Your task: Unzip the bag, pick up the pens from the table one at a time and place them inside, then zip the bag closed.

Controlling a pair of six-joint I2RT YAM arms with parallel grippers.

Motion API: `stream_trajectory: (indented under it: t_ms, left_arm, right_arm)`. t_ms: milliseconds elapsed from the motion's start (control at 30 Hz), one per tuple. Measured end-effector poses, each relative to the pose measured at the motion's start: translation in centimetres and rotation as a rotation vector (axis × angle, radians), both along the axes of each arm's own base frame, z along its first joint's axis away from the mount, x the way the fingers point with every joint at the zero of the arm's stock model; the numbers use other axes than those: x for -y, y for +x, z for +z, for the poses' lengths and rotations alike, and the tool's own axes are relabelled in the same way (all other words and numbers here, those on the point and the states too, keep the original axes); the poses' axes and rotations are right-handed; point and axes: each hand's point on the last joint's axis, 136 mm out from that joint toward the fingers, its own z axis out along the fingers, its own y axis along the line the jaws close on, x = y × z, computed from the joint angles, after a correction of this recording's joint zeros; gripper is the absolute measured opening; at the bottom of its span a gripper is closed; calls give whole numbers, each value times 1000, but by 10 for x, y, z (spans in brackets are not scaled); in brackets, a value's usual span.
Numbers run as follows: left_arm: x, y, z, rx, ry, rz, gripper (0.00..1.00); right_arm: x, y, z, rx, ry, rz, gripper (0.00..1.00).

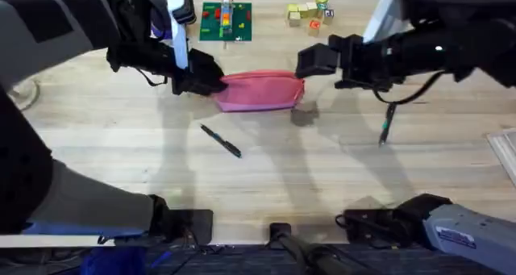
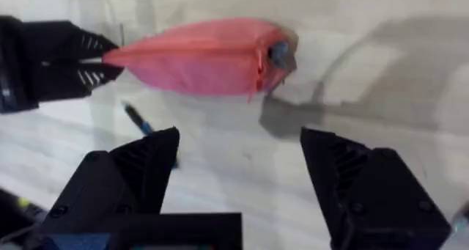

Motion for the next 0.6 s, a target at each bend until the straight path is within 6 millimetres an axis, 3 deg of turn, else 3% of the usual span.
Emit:
stream_trajectory:
  t_ms: [167,433,600]
  left_arm:
    - [0,0,0,0,0,0,42]
    - [0,0,0,1,0,0,42]
    - [0,1,0,7,1,0,43]
  right_arm:
    - [-17,17,-4,54,-14,21,996]
    - [-25,26,-50,-46,-79,30,995]
    - [-28,33,-65,-67,-90,30,996]
